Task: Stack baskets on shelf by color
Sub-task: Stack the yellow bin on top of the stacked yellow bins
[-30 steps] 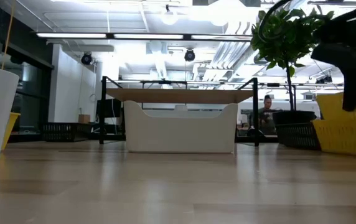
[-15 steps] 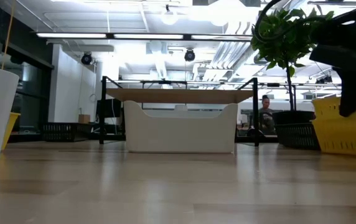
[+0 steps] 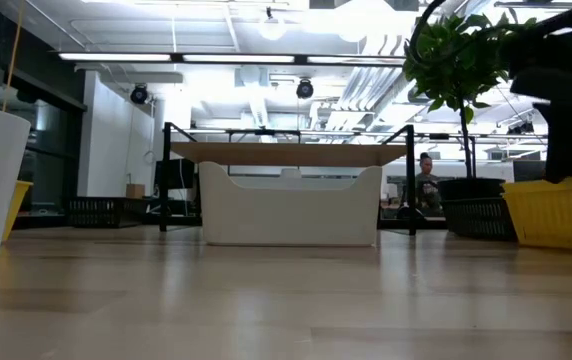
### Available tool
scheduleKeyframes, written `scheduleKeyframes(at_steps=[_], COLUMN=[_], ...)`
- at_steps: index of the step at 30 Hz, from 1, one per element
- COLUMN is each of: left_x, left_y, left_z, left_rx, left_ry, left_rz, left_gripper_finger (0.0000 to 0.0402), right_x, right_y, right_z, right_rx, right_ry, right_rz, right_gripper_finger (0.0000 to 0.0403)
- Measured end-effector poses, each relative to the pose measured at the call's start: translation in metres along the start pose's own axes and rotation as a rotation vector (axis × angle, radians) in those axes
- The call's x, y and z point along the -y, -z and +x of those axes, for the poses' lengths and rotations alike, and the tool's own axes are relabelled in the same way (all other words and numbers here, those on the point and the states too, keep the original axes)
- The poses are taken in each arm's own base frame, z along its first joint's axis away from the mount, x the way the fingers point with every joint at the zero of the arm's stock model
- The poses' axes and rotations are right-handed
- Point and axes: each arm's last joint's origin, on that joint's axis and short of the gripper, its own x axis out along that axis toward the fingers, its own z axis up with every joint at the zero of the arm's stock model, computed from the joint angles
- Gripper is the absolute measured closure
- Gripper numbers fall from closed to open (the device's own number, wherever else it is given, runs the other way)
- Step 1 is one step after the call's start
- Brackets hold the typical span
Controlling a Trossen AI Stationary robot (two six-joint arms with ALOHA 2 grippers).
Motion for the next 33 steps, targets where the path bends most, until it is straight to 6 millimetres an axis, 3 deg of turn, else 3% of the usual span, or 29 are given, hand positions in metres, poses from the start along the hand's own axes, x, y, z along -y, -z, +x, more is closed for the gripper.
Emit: scheduleKeyframes(at_steps=[5,9,12,18,22,26,33], left_x=[0.000,0.000,0.000,0.000,0.001,0.000,-0.019], left_y=[0.000,0.000,0.000,0.000,0.001,0.002,-0.001], left_z=[0.000,0.000,0.000,0.000,0.001,0.005,0.018], left_rx=[0.000,0.000,-0.003,-0.004,-0.010,-0.020,-0.045], left_ry=[0.000,0.000,0.000,0.000,0.010,0.010,-0.004], left_rz=[0.000,-0.015,-0.036,-0.048,-0.046,-0.025,-0.018], left_gripper_finger=[0.0251,0.0251,0.0251,0.0251,0.0251,0.0251,0.0251], right_x=[0.003,0.001,-0.002,-0.024,-0.039,-0.043,-0.049], right_y=[-0.011,-0.016,-0.013,-0.014,-0.027,-0.042,-0.050], right_z=[-0.019,-0.036,-0.038,-0.017,0.002,0.015,0.016], right_rx=[0.048,0.137,0.170,0.149,0.199,0.271,0.443], right_ry=[0.017,-0.014,-0.055,-0.217,-0.306,-0.290,-0.249], right_rz=[-0.043,-0.105,-0.152,-0.272,-0.414,-0.512,-0.638], right_gripper_finger=[0.0221,0.0211,0.0210,0.0210,0.0210,0.0210,0.0210])
